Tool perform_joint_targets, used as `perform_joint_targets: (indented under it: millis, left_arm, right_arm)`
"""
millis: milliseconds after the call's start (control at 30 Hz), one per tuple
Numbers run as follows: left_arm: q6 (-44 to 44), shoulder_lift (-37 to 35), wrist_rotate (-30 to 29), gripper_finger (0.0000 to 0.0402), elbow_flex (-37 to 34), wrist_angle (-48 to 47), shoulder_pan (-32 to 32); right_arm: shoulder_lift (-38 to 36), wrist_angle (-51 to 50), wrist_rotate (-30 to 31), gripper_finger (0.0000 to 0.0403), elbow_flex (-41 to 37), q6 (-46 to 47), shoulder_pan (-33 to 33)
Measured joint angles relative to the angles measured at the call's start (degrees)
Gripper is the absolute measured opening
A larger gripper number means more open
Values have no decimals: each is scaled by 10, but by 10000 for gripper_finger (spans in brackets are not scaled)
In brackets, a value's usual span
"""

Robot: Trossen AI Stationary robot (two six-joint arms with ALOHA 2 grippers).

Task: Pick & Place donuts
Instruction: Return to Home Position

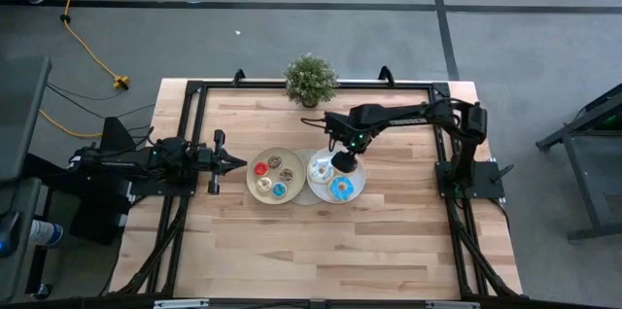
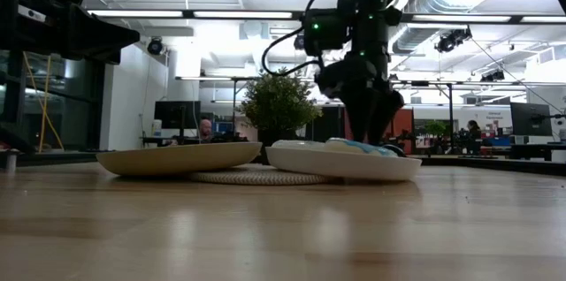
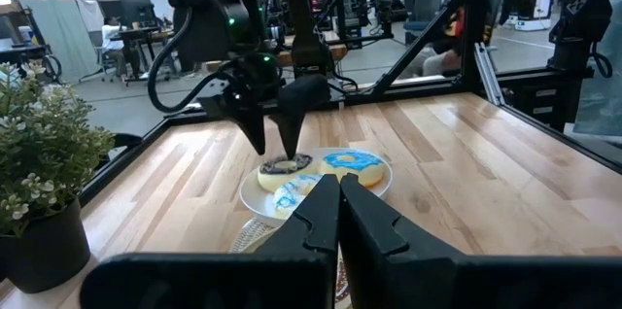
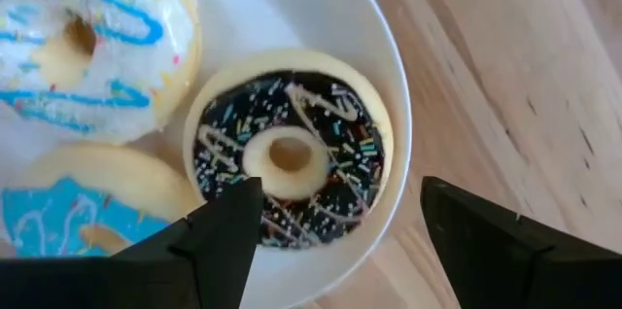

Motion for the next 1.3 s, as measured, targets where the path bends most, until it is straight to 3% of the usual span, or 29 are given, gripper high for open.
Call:
perform_joint_targets:
  millis: [433,733,1033,1300]
  left_arm:
    - [0,0,0,0,0,0,0]
    - [0,0,0,0,0,0,0]
    - [0,0,0,0,0,0,0]
    - [0,0,0,0,0,0,0]
  right_arm:
    - [-61,-13,13,273,0,1,-5]
    - [-170,3,87,272,-13,-50,4]
    - [-320,153,91,268,-186,-163,79]
    - [-454,320,91,265,-357,-98,149]
